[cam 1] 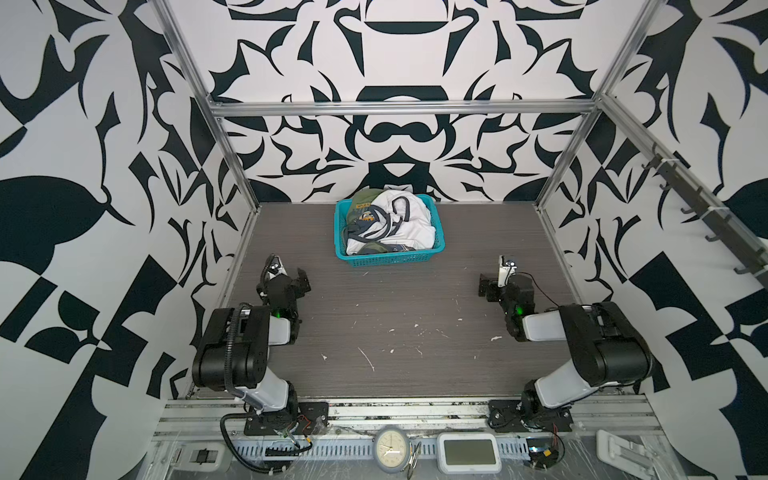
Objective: Fold and stack the tank tops
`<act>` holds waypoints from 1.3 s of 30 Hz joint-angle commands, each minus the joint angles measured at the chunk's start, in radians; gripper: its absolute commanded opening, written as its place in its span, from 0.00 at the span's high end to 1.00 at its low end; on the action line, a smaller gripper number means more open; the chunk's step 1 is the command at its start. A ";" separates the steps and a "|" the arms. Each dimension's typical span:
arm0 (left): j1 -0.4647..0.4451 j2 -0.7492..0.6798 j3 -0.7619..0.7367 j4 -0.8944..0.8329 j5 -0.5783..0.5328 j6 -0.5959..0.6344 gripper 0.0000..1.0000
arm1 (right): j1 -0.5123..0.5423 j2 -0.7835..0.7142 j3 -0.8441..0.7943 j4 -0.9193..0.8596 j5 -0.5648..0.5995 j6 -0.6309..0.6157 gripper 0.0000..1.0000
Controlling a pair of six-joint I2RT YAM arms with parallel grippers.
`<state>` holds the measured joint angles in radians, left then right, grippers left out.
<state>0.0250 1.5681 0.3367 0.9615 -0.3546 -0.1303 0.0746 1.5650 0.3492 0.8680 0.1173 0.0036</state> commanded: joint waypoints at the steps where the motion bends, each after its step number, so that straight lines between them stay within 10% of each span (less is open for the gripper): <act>1: -0.002 0.000 0.013 0.025 -0.005 0.001 0.01 | 0.006 -0.017 0.008 0.030 0.009 -0.005 0.00; 29: -0.003 -0.008 0.006 0.037 0.001 0.005 0.01 | 0.006 -0.024 -0.003 0.047 -0.033 -0.020 0.00; 35: -0.014 -0.181 -0.050 -0.019 -0.002 0.000 0.01 | 0.006 -0.130 -0.030 0.005 -0.079 -0.034 0.00; 39: -0.033 -0.370 0.040 -0.347 -0.064 -0.070 0.01 | 0.012 -0.284 0.008 -0.204 -0.091 -0.021 0.00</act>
<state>0.0029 1.2938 0.3126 0.8349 -0.3676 -0.1432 0.0765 1.3720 0.3225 0.7738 0.0532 -0.0120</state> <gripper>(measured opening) 0.992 0.997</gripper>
